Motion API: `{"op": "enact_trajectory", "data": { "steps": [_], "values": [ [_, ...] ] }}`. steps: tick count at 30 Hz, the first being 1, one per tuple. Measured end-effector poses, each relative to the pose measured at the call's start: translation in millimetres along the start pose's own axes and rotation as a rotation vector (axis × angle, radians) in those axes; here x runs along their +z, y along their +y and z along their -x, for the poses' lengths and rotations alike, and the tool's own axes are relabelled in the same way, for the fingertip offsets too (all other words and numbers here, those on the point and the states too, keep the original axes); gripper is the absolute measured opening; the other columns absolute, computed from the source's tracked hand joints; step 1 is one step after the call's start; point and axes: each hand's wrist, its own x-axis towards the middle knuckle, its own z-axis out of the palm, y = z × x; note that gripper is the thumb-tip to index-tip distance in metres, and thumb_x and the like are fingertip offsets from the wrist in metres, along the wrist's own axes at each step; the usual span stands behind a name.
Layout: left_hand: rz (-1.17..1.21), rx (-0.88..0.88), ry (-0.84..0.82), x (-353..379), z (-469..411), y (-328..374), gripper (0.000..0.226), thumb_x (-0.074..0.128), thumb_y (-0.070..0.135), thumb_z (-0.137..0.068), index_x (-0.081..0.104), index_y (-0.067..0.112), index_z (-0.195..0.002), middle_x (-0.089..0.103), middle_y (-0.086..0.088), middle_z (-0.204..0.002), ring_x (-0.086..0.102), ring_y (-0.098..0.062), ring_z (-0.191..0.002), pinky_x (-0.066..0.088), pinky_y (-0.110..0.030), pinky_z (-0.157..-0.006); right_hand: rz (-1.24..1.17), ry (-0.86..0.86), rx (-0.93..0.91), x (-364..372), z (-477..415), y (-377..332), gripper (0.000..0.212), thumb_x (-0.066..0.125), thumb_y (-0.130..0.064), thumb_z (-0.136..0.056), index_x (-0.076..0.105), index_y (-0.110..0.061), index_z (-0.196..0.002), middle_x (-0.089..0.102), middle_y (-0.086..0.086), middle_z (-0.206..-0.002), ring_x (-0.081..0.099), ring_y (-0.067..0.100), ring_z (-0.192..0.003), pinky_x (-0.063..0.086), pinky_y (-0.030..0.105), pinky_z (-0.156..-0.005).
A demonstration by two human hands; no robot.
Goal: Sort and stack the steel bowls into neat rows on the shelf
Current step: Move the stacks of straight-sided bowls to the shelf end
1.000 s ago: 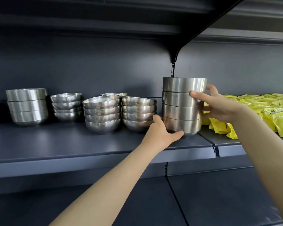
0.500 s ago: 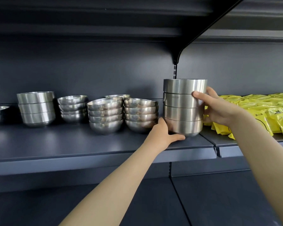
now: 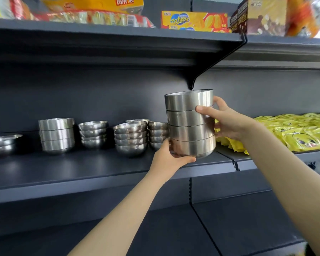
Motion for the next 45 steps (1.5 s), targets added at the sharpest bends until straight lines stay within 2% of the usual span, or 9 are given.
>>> {"op": "enact_trajectory", "data": {
  "steps": [8, 14, 17, 20, 26, 29, 36, 41, 45],
  "values": [
    [-0.001, -0.058, 0.078, -158, 120, -5, 0.06, 0.081, 0.041, -0.07, 0.052, 0.039, -0.122, 0.066, 0.023, -0.109, 0.062, 0.006, -0.098, 0.048, -0.019, -0.087, -0.144, -0.166, -0.033, 166, 44, -45, 0.078, 0.077, -0.047, -0.07, 0.029, -0.047, -0.132, 0.056, 0.004, -0.105, 0.056, 0.027, -0.097, 0.048, 0.048, -0.089],
    [-0.168, -0.151, 0.31, -309, 229, -9, 0.068, 0.078, 0.056, -0.063, 0.057, 0.027, -0.121, 0.067, 0.011, -0.112, 0.061, -0.006, -0.103, 0.05, -0.026, -0.092, -0.272, -0.385, -0.062, 331, 85, -88, 0.089, 0.074, -0.046, -0.075, 0.016, -0.046, -0.143, 0.053, 0.002, -0.112, 0.058, 0.028, -0.101, 0.049, 0.055, -0.091],
    [-0.228, -0.176, 0.396, -373, 284, -8, 0.061, 0.079, 0.049, -0.07, 0.056, 0.033, -0.124, 0.064, 0.02, -0.113, 0.059, 0.005, -0.102, 0.047, -0.016, -0.084, -0.333, -0.516, -0.084, 406, 107, -107, 0.096, 0.078, -0.053, -0.06, 0.026, -0.038, -0.14, 0.052, -0.001, -0.106, 0.057, 0.027, -0.096, 0.052, 0.054, -0.085],
    [-0.286, -0.212, 0.51, -429, 330, -11, 0.072, 0.08, 0.054, -0.062, 0.056, 0.033, -0.127, 0.065, 0.019, -0.118, 0.06, 0.0, -0.107, 0.049, -0.024, -0.093, -0.368, -0.634, -0.089, 472, 124, -127, 0.101, 0.082, -0.057, -0.054, 0.031, -0.036, -0.138, 0.056, 0.0, -0.117, 0.059, 0.031, -0.102, 0.047, 0.068, -0.086],
    [-0.277, -0.274, 0.691, -522, 407, -28, 0.054, 0.084, 0.039, -0.067, 0.061, 0.031, -0.116, 0.071, 0.015, -0.108, 0.066, -0.001, -0.098, 0.052, -0.023, -0.087, -0.37, -0.868, -0.117, 594, 146, -161, 0.082, 0.076, -0.052, -0.069, 0.034, -0.039, -0.138, 0.053, 0.0, -0.13, 0.061, 0.032, -0.109, 0.056, 0.055, -0.08],
    [-0.289, -0.314, 0.758, -565, 436, -42, 0.064, 0.084, 0.044, -0.063, 0.06, 0.031, -0.12, 0.071, 0.016, -0.109, 0.065, -0.003, -0.103, 0.051, -0.028, -0.093, -0.382, -0.957, -0.111, 655, 151, -171, 0.097, 0.084, -0.054, -0.054, 0.037, -0.038, -0.137, 0.056, 0.001, -0.128, 0.059, 0.032, -0.113, 0.055, 0.059, -0.081],
    [-0.282, -0.349, 0.857, -671, 462, -84, 0.061, 0.085, 0.035, -0.069, 0.057, 0.033, -0.124, 0.07, 0.016, -0.113, 0.064, -0.003, -0.106, 0.051, -0.028, -0.095, -0.419, -1.107, -0.136, 794, 129, -183, 0.061, 0.085, -0.056, -0.054, 0.058, -0.034, -0.105, 0.061, 0.004, -0.124, 0.06, 0.034, -0.113, 0.05, 0.062, -0.089],
    [-0.292, -0.383, 0.919, -750, 459, -122, 0.062, 0.085, 0.035, -0.068, 0.058, 0.03, -0.124, 0.07, 0.014, -0.115, 0.064, -0.005, -0.106, 0.051, -0.037, -0.099, -0.393, -1.158, -0.163, 890, 100, -200, 0.071, 0.083, -0.058, -0.051, 0.058, -0.032, -0.113, 0.063, 0.001, -0.122, 0.061, 0.03, -0.112, 0.05, 0.06, -0.09],
    [-0.31, -0.387, 0.993, -809, 467, -137, 0.05, 0.085, 0.037, -0.069, 0.059, 0.035, -0.112, 0.068, 0.025, -0.102, 0.062, 0.008, -0.098, 0.049, -0.034, -0.101, -0.401, -1.201, -0.156, 964, 88, -217, 0.054, 0.076, -0.052, -0.069, 0.058, -0.032, -0.116, 0.063, 0.0, -0.123, 0.064, 0.032, -0.108, 0.053, 0.06, -0.084]
  ]
}}
